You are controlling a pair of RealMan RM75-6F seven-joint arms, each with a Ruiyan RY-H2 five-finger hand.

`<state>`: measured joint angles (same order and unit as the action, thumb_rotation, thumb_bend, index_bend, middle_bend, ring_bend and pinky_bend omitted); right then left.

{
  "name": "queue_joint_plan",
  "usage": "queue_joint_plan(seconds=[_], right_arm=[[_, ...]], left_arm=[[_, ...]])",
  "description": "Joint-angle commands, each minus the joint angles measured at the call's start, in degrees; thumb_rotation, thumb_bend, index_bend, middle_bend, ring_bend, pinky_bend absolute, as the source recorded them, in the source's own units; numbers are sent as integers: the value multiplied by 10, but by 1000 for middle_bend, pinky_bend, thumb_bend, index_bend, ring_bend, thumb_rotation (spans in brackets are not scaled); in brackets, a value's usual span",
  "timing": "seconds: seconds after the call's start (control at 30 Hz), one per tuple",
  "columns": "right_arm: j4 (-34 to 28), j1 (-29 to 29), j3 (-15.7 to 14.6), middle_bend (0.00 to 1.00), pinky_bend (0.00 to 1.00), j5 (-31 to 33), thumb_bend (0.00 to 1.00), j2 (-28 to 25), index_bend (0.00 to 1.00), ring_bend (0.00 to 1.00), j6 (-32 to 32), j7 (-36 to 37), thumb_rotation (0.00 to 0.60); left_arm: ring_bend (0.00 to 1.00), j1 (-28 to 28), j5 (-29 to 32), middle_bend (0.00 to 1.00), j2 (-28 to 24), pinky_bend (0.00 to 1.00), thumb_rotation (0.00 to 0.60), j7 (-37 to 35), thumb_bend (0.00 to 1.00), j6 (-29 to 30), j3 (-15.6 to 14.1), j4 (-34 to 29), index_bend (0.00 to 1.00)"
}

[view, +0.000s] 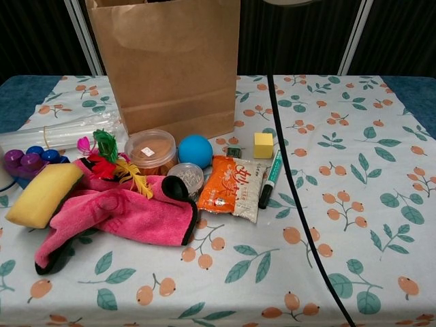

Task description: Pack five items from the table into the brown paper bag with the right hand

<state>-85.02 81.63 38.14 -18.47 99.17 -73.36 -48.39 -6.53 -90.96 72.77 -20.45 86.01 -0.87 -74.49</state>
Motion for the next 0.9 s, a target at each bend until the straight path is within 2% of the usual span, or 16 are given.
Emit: queue_joint_plan(seconds=[0.03,0.4,0.6,0.77,0.9], right_arm=[[0,-1,-1,290,154,2,100,-1,292,185,0,1,600],[-10,-4,-4,290,152,-24,110,-9,290,184,-12,18,600],[-36,-12,-4,289,152,-68,125,-26,290,184,-28,37,600],[-112,-32,3,291,152,-119,132,-65,290,184,-55,53,600],[-222,-75,-6,295,152,-148,129,-131,289,185,-91,31,600]], left_arm=[[63,0,0,99,0,159,600,0,57,0,0,0,111],[63,-2,-1,100,0,158,600,0,57,0,1,0,111],[63,-3,-3,100,-1,159,600,3,57,0,1,-4,111],[63,-4,-5,99,-1,158,600,7,57,1,2,-8,111],[63,-8,-7,99,0,159,600,12,57,1,3,-12,111]])
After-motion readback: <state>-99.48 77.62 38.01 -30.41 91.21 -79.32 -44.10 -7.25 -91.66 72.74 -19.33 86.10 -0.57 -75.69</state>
